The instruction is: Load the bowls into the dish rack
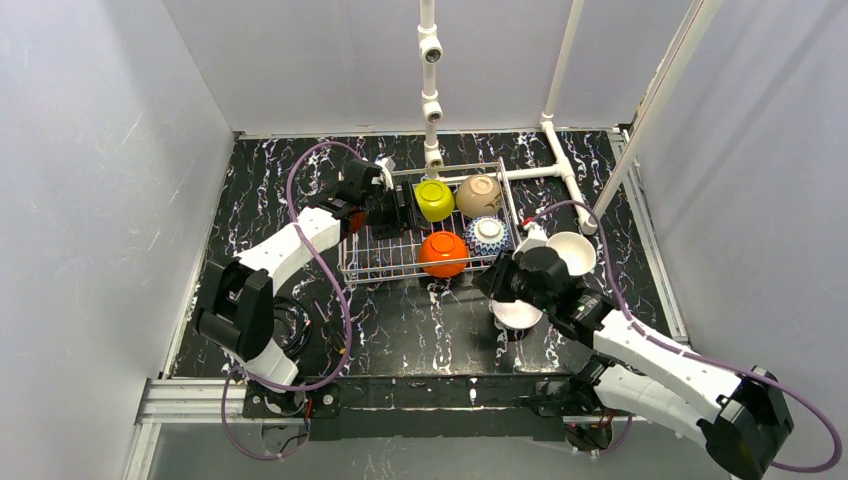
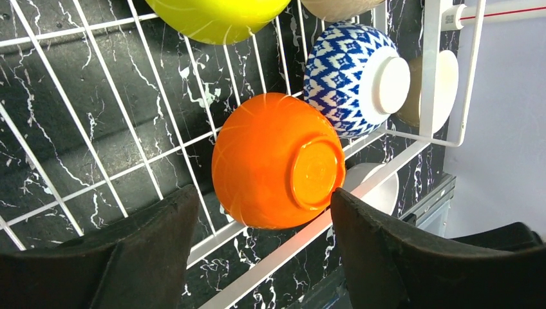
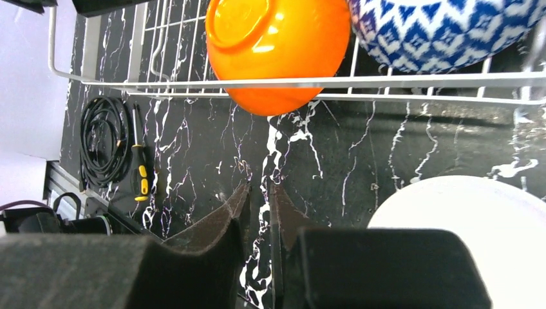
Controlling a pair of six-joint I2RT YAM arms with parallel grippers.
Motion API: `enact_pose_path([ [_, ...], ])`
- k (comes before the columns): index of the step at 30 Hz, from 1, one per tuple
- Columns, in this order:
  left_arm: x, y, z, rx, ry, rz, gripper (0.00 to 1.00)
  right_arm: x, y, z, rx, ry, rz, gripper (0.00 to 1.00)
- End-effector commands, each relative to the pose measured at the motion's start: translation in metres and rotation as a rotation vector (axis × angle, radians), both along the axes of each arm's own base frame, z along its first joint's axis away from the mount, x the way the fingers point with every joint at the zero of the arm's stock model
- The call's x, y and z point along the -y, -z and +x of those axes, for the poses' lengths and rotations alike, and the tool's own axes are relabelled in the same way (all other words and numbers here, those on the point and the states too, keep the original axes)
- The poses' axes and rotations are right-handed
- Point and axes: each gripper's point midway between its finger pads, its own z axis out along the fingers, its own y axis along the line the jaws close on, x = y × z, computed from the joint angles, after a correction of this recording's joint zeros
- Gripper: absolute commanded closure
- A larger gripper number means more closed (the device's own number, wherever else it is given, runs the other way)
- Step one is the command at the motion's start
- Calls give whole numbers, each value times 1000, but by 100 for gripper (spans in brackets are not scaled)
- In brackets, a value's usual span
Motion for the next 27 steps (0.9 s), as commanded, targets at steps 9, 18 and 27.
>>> enact_pose_path([
  [9,3,3,-11,-51,25,-37,27,-27,7,17,105,248,122,78],
  [18,12,13,-12,-111,31,-77,23,-27,19,29,184,378,166,83],
  [27,10,15,-11,-109,36,-58,21,-48,22,45,234,384,167,85],
])
